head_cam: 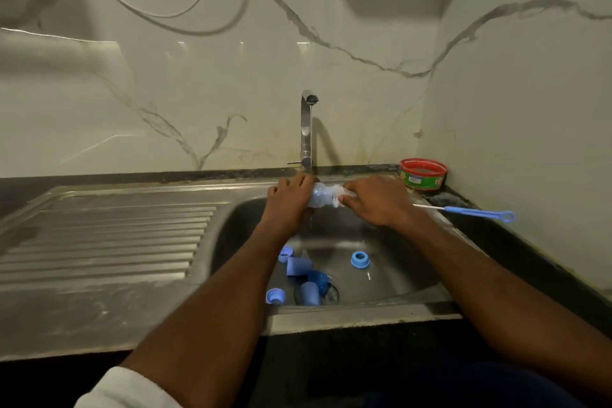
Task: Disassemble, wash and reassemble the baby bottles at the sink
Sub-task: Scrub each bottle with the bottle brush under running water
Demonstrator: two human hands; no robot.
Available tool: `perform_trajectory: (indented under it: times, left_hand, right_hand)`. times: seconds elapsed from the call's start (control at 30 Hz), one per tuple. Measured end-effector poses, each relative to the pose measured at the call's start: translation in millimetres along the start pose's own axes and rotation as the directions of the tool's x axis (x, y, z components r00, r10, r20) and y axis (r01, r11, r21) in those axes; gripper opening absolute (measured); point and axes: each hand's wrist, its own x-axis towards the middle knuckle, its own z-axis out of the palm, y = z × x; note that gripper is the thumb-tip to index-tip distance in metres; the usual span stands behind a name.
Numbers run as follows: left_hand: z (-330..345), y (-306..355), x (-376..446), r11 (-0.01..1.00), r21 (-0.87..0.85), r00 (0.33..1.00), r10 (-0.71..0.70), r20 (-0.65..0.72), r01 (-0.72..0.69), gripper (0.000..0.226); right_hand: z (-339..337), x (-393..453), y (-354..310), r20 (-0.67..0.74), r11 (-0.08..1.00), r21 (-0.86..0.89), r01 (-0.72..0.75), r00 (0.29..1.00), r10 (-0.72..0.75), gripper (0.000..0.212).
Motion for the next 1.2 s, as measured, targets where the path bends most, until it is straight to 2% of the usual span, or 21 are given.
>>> perform_trajectory:
  times: [0.2, 0.3, 0.4, 0.53, 0.67, 0.73, 0.87, 1.0, 1.07, 1.13, 1.2]
  left_hand:
    - [18.3, 4.2, 2.2, 0.985, -0.138, 0.988, -0.084, 0.132, 0.102, 0.067]
    - [21.7, 1.5, 4.6, 0.99, -0.103, 0.976, -0.069, 0.207, 0.092, 0.072]
    - [19.6, 3.6, 8.7, 0.996, -0.032, 0.966, -0.075, 0.247, 0.085, 0.074]
    - [7.7, 9.5, 7.3, 0.995, 0.038, 0.982, -0.102, 0.16, 0.097, 0.079]
    - [-12.4, 32.1, 2.5, 0.995, 0.1, 0.983, -0.035, 0.182, 0.017, 0.093]
    - [-19.2, 37.5, 0.4, 0.994, 0.108, 0.988, -0.046, 0.144, 0.031, 0.097]
    - [-23.3, 47.2, -7.3, 0.976, 0.138, 0.985, -0.172, 0.021, 0.168, 0.087]
    - [-22.5, 43.3, -16.5, 0.974, 0.143, 0.985, -0.172, -0.024, 0.173, 0.051]
    - [-27.6, 30.1, -18.2, 0.969, 0.084, 0.97, -0.222, -0.1, 0.23, 0.045]
    - [-28.3, 29.7, -17.3, 0.977, 0.095, 0.973, -0.172, -0.155, 0.189, 0.05]
    - [-28.5, 40.4, -14.6, 0.987, 0.147, 0.993, -0.043, -0.107, 0.059, 0.052]
  right_hand:
    - [5.3, 2.8, 7.9, 0.067, 0.999, -0.038, -0.003, 0.998, 0.005, 0.041]
    - [6.9, 0.5, 7.0, 0.055, 0.997, -0.072, 0.005, 0.998, -0.001, 0.042]
    - [7.7, -3.9, 3.3, 0.091, 0.999, -0.033, -0.016, 0.996, 0.019, 0.043]
    - [5.0, -9.4, -5.6, 0.047, 0.999, -0.005, -0.04, 0.998, 0.04, 0.043]
    - [-5.0, -11.8, -13.3, -0.029, 0.996, -0.004, -0.089, 0.996, 0.089, 0.041]
    - [-9.8, -11.3, -13.0, -0.052, 0.994, -0.013, -0.111, 0.992, 0.111, 0.038]
    - [-13.0, -9.1, -15.3, -0.076, 0.998, -0.011, -0.064, 0.995, 0.063, 0.04]
    - [-6.2, -14.5, -19.3, -0.021, 1.0, 0.004, 0.013, 1.0, -0.013, 0.041]
    - [-7.9, -16.4, -12.0, -0.033, 0.999, 0.053, -0.01, 0.999, 0.011, 0.041]
    - [-8.5, -19.3, -8.8, -0.063, 0.996, 0.085, -0.027, 0.997, 0.032, 0.04]
    - [-6.0, -21.3, -15.3, -0.067, 0.998, 0.057, -0.024, 0.997, 0.028, 0.038]
